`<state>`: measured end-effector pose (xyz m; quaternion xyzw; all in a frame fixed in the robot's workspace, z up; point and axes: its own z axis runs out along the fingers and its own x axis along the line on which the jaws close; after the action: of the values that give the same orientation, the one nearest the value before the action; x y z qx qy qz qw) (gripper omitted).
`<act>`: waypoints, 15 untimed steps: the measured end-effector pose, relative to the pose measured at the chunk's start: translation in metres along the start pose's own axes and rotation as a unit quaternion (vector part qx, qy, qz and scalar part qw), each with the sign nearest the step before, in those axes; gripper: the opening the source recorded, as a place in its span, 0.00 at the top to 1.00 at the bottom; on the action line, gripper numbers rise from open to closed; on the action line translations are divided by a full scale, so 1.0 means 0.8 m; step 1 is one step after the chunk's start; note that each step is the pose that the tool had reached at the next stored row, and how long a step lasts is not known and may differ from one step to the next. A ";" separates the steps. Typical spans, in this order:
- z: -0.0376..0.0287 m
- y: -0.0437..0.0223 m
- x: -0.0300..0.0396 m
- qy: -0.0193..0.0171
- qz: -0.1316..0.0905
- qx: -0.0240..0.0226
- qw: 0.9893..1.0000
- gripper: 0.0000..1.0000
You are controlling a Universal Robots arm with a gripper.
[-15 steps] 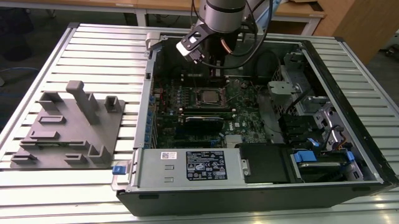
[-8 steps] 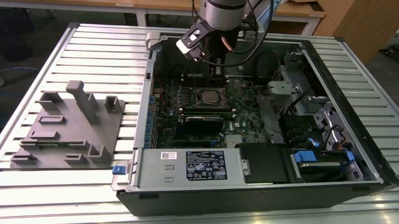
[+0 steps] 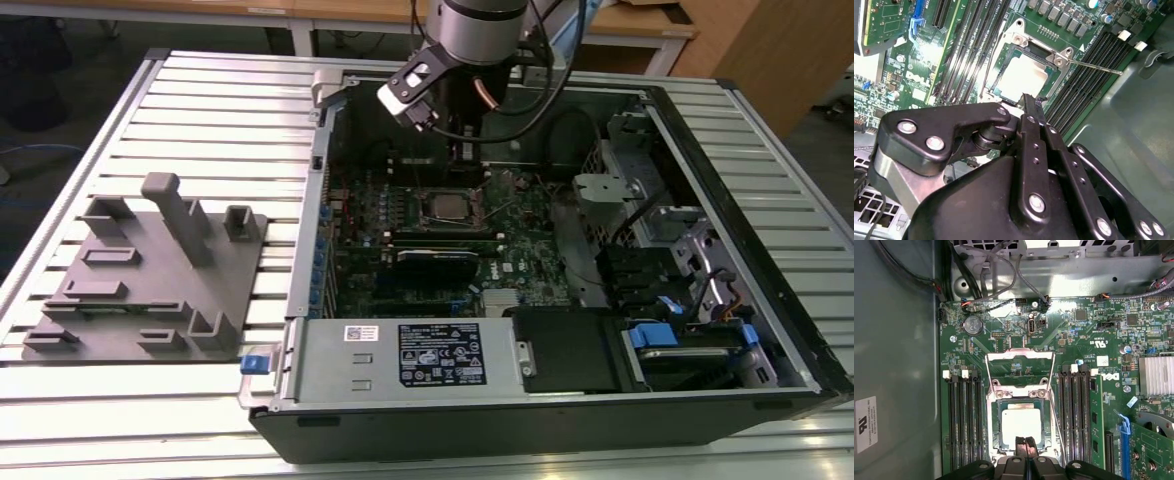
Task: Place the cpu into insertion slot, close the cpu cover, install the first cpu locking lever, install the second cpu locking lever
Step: 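Close the cpu cover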
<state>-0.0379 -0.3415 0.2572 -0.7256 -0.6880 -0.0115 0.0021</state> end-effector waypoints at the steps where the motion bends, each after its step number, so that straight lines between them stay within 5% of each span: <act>1: 0.0000 0.0006 0.0000 0.000 0.000 0.000 1.000 0.90; 15: 0.0006 0.0247 0.0013 0.000 0.000 0.000 1.000 0.90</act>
<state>-0.0181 -0.3414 0.2570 -0.7257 -0.6879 -0.0115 0.0021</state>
